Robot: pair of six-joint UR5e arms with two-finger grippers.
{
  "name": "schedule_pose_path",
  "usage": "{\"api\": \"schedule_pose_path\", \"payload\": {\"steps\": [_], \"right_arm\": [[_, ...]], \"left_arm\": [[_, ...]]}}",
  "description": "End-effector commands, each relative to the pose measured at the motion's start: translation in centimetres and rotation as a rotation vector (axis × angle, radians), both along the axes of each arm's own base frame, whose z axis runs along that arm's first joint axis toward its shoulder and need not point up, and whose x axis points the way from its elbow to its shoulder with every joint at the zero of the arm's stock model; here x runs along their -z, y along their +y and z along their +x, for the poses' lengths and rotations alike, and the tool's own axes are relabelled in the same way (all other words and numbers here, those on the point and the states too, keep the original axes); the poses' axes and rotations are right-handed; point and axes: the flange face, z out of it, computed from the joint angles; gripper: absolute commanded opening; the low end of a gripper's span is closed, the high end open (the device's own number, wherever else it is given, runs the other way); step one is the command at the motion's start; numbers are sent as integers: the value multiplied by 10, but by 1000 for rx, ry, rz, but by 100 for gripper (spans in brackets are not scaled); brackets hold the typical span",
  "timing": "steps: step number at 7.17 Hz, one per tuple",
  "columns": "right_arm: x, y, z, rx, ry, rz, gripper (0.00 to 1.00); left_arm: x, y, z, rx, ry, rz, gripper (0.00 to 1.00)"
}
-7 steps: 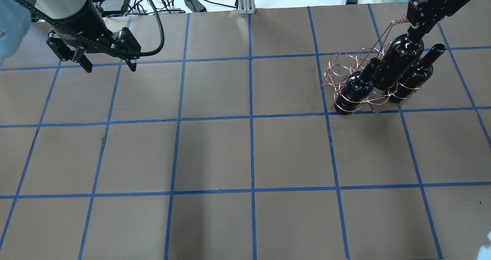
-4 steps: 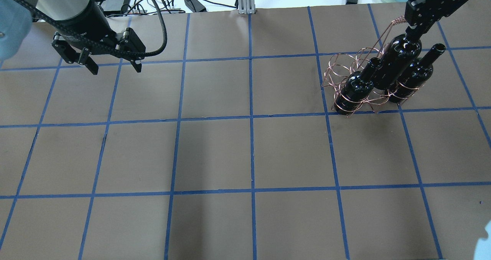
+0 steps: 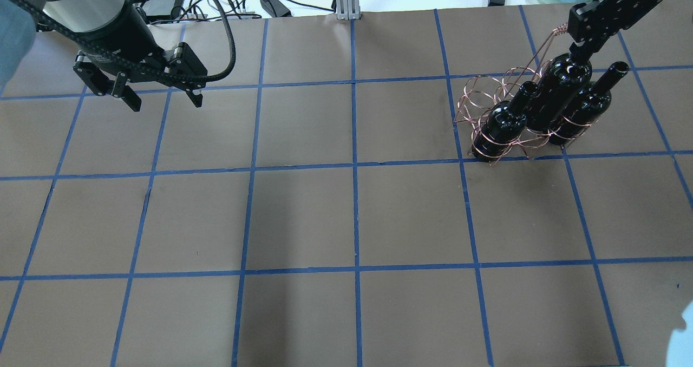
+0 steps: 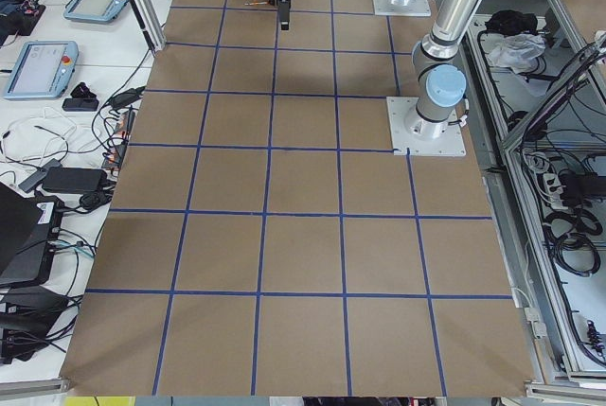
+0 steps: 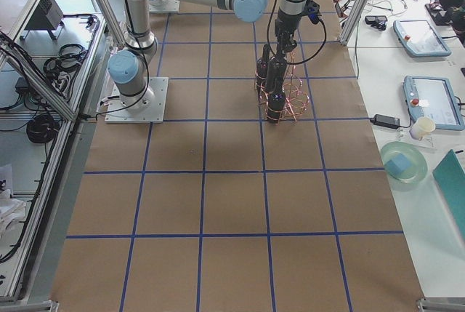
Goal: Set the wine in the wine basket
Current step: 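Tilt and slide the bottle into the empty rack slot with the right gripper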
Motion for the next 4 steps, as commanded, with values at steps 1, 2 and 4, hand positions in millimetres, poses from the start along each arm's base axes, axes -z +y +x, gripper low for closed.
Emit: {"api": "schedule_pose_path", "payload": {"steps": [1, 2, 4], "right_arm": [[16, 0, 1, -4, 1, -2, 0], [26, 0, 1, -5, -2, 11, 0], [50, -6, -1, -5, -7, 30, 0]], "left_arm": [[0, 0, 2, -2, -3, 4, 100], [1, 1, 3, -3, -4, 9, 100], [1, 0, 3, 3, -4, 9, 100]]}}
